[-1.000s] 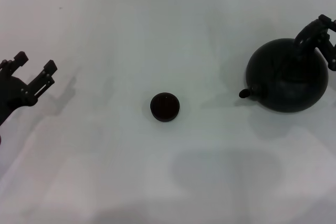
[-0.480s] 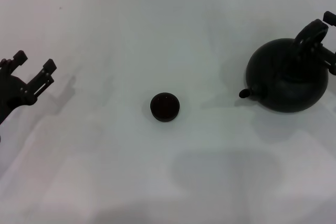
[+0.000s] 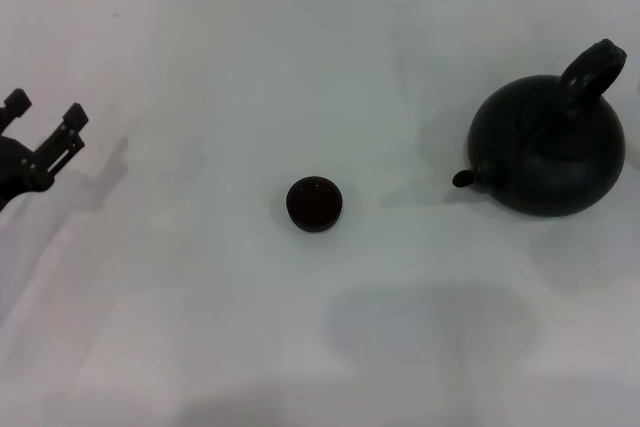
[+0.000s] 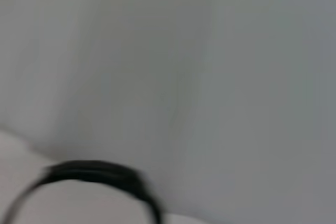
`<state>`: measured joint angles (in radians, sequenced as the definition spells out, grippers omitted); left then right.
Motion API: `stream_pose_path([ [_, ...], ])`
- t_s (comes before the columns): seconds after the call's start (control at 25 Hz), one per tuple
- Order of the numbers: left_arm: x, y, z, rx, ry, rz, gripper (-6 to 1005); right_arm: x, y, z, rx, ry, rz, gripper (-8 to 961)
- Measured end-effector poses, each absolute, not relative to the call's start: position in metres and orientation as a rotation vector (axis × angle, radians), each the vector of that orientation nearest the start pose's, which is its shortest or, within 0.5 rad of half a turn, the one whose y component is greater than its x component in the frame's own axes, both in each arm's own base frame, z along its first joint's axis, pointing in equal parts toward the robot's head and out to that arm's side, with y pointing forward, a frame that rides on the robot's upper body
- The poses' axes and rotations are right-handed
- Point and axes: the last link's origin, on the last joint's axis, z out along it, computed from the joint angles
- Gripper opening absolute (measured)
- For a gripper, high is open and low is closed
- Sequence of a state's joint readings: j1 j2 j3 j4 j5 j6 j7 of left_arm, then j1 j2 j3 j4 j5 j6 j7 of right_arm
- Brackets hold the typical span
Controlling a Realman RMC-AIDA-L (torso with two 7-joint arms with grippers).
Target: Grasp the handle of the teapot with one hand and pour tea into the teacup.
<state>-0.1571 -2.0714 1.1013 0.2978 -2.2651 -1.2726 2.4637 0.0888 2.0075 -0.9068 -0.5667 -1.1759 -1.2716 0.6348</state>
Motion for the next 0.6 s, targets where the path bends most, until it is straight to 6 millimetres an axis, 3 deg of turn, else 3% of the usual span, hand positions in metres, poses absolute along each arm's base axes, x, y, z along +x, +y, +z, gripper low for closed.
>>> stream_pose_path([
  [0.28, -0.370, 0.258, 0.010, -1.793, -0.668, -0.800, 774, 0.423, 0.231, 0.099, -1.657, 0.517, 0.509, 885],
  [0.6, -0.368, 0.272, 0.021, -1.693, -0.675, -0.840, 774, 0.429, 0.224, 0.096, -1.570, 0.567, 0.553, 885],
])
